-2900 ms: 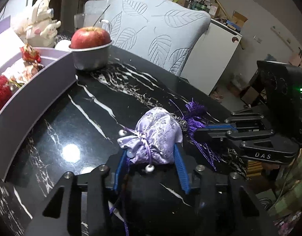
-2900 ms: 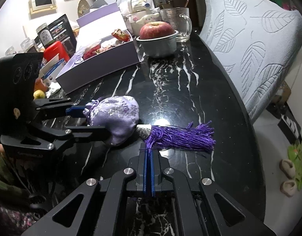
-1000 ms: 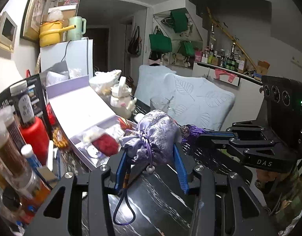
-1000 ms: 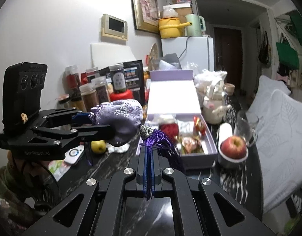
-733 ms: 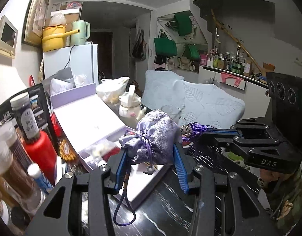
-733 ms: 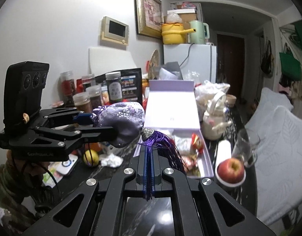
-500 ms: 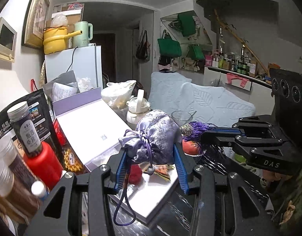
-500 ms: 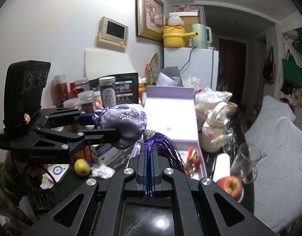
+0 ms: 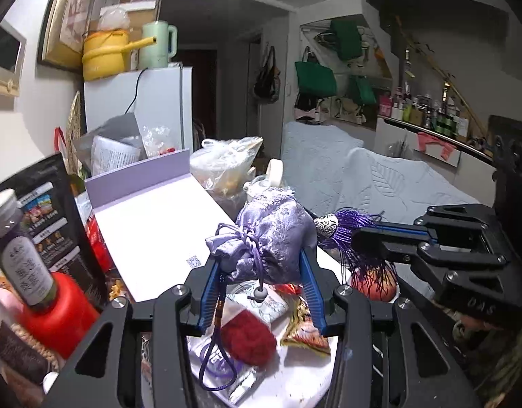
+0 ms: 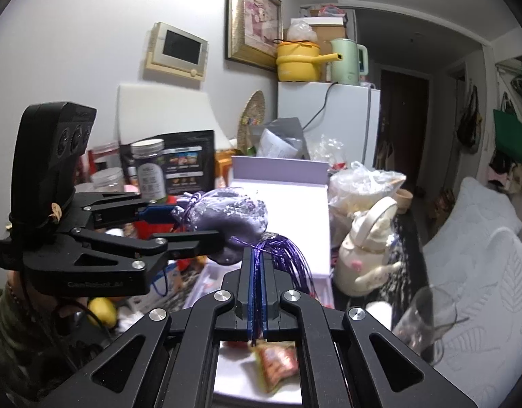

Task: Organize soft objects
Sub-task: 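Carry the purple sachet with both tools over the gift box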

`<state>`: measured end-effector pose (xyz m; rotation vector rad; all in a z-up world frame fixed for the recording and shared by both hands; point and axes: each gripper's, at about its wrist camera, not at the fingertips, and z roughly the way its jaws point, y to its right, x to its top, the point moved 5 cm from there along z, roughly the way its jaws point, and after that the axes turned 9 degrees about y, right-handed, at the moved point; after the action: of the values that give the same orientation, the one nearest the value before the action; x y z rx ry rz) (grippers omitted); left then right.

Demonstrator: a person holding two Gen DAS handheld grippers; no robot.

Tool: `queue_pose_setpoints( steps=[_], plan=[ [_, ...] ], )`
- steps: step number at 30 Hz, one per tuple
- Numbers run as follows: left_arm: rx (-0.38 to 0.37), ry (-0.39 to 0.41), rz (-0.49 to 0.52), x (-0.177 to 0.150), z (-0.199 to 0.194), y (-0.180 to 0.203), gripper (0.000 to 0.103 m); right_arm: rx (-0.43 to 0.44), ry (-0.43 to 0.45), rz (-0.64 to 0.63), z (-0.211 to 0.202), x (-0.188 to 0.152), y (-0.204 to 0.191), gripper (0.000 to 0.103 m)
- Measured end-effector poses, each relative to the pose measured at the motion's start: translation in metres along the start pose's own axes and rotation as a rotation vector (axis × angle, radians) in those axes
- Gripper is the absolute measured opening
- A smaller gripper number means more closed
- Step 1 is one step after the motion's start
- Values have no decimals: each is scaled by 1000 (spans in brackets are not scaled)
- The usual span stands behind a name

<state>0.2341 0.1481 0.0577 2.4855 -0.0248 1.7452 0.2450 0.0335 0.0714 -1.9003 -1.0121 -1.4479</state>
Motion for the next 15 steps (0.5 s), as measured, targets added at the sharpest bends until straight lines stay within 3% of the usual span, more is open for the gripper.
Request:
queue_pose_setpoints(
  steps=[6, 15],
  plan=[
    [40, -44, -38, -9, 37, -12, 44, -1, -11, 34, 29, -6, 21, 3],
    [36, -141, -76, -39, 78, -23, 44, 13, -77, 87, 61, -35, 40, 3]
  ],
)
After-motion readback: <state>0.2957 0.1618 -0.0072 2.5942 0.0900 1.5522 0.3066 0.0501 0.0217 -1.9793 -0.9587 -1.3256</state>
